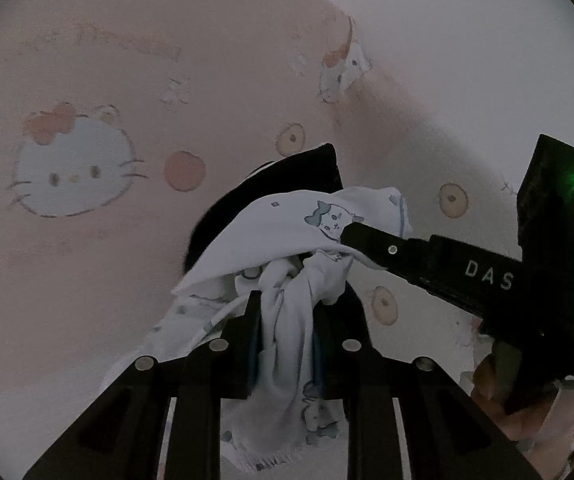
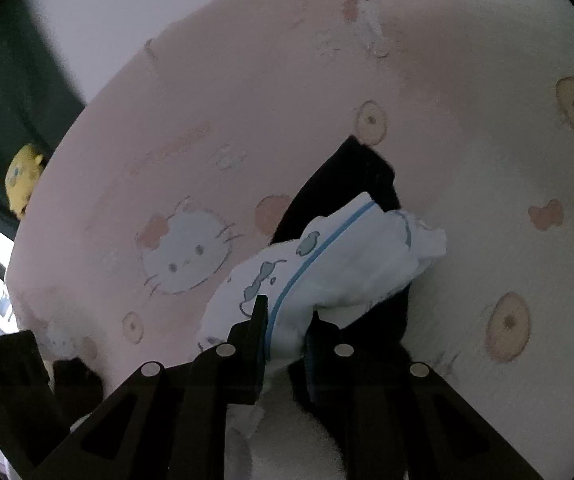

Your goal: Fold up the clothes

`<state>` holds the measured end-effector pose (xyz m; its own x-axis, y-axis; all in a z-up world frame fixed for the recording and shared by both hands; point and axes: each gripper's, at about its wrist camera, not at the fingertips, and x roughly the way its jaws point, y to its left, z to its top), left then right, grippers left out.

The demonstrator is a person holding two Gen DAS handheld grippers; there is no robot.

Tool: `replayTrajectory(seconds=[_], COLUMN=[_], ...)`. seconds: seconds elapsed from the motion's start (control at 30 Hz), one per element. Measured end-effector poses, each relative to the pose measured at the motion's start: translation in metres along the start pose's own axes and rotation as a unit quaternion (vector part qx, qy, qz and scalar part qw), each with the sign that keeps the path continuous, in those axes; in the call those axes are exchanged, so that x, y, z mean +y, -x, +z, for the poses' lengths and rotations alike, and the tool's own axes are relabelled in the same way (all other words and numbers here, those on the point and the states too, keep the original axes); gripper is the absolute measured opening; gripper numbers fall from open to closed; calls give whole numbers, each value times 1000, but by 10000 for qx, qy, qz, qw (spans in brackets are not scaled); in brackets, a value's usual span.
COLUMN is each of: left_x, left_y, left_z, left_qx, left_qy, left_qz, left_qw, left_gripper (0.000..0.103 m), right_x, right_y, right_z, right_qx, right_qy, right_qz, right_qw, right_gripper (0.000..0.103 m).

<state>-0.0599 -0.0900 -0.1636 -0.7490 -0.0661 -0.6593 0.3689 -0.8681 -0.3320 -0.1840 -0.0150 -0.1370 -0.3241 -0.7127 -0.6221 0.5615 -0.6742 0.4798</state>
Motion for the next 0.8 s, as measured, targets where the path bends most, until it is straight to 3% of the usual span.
replayTrajectory(seconds=[0.23, 0.57, 0.7, 0.8], left_x=[21, 53, 55, 57], left_y=[47, 113, 126, 134], left_z=[-20, -39, -54, -74], left_qx=[-34, 23, -19, -118], left_qy=[40, -68, 260, 861], left_qz=[110, 516, 743, 870], left_qw=[9999, 9986, 9969, 9924], left_gripper=[18, 18, 18, 18], right_x=[50, 114, 124, 121], right_y=[22, 47, 60, 59], right_z=[-35, -86, -102, -111], right_qx=[29, 471, 644, 809], right_qy=[317, 463, 542, 264], right_qz=[-107, -11, 91, 282], right_qw=[9994, 9978, 9964, 9960], right_gripper=[14, 14, 14, 14])
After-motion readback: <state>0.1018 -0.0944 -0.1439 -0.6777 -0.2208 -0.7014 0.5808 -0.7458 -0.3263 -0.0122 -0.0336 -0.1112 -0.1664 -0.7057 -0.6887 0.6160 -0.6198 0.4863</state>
